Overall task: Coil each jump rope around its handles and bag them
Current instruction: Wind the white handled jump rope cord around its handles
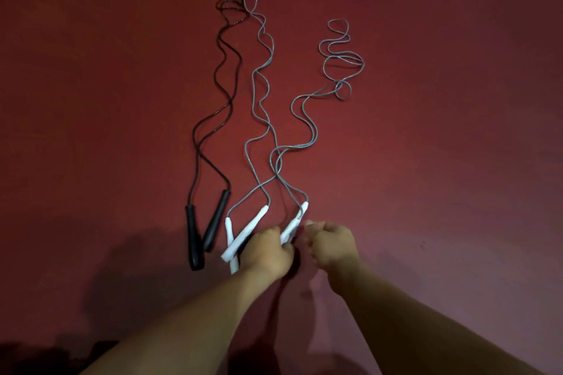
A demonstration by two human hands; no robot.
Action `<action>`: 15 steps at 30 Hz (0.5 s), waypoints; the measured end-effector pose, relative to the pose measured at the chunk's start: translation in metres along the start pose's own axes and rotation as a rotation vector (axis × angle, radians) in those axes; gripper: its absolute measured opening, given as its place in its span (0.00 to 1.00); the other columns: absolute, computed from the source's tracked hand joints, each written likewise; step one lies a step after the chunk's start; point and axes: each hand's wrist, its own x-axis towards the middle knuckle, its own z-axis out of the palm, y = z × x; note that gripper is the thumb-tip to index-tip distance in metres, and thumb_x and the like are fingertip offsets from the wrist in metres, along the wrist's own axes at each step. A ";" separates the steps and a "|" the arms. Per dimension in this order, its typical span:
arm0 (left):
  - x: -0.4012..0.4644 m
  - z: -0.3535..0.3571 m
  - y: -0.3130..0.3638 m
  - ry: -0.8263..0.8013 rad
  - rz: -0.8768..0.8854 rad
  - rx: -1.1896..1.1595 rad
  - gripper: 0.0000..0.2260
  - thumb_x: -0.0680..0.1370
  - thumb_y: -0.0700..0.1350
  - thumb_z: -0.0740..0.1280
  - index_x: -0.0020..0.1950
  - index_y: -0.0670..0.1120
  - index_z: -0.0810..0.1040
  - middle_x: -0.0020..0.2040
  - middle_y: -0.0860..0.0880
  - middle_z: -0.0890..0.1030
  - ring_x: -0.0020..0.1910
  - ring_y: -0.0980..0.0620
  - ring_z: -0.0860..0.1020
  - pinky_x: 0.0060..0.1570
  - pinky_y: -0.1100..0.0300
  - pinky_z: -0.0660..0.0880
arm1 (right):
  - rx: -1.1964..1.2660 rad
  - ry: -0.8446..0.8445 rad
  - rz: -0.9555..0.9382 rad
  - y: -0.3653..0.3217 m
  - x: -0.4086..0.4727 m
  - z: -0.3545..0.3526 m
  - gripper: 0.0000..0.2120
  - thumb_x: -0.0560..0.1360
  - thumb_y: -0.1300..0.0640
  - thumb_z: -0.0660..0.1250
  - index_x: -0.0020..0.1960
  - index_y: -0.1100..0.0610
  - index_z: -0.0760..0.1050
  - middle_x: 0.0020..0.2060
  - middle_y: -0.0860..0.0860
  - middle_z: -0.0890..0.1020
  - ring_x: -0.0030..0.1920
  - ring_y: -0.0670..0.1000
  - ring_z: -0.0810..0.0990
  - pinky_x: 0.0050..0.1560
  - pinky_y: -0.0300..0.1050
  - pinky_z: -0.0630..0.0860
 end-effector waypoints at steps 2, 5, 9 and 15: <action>-0.008 -0.008 -0.002 -0.049 0.000 -0.085 0.15 0.76 0.51 0.60 0.60 0.48 0.77 0.54 0.51 0.83 0.59 0.50 0.79 0.61 0.58 0.70 | 0.052 -0.015 0.027 -0.003 -0.011 -0.004 0.18 0.78 0.57 0.66 0.29 0.56 0.73 0.19 0.46 0.72 0.20 0.47 0.66 0.25 0.39 0.63; -0.024 -0.044 0.007 -0.131 -0.006 -0.219 0.17 0.74 0.56 0.55 0.56 0.50 0.76 0.56 0.57 0.82 0.63 0.60 0.77 0.76 0.46 0.58 | 0.114 0.001 -0.001 -0.010 -0.031 -0.016 0.17 0.79 0.56 0.65 0.31 0.55 0.72 0.22 0.48 0.72 0.22 0.47 0.66 0.23 0.38 0.62; -0.065 -0.117 0.037 -0.243 0.063 -0.511 0.06 0.81 0.43 0.58 0.49 0.42 0.72 0.40 0.48 0.78 0.29 0.61 0.80 0.34 0.62 0.80 | 0.135 0.043 -0.096 -0.047 -0.068 -0.042 0.15 0.79 0.55 0.65 0.35 0.57 0.72 0.29 0.55 0.73 0.24 0.50 0.65 0.25 0.39 0.62; -0.132 -0.201 0.078 -0.440 0.323 -0.496 0.10 0.81 0.36 0.56 0.59 0.39 0.72 0.44 0.45 0.79 0.38 0.47 0.82 0.37 0.53 0.81 | 0.132 0.028 -0.299 -0.121 -0.134 -0.082 0.12 0.80 0.53 0.64 0.40 0.58 0.74 0.33 0.55 0.74 0.26 0.49 0.67 0.27 0.38 0.63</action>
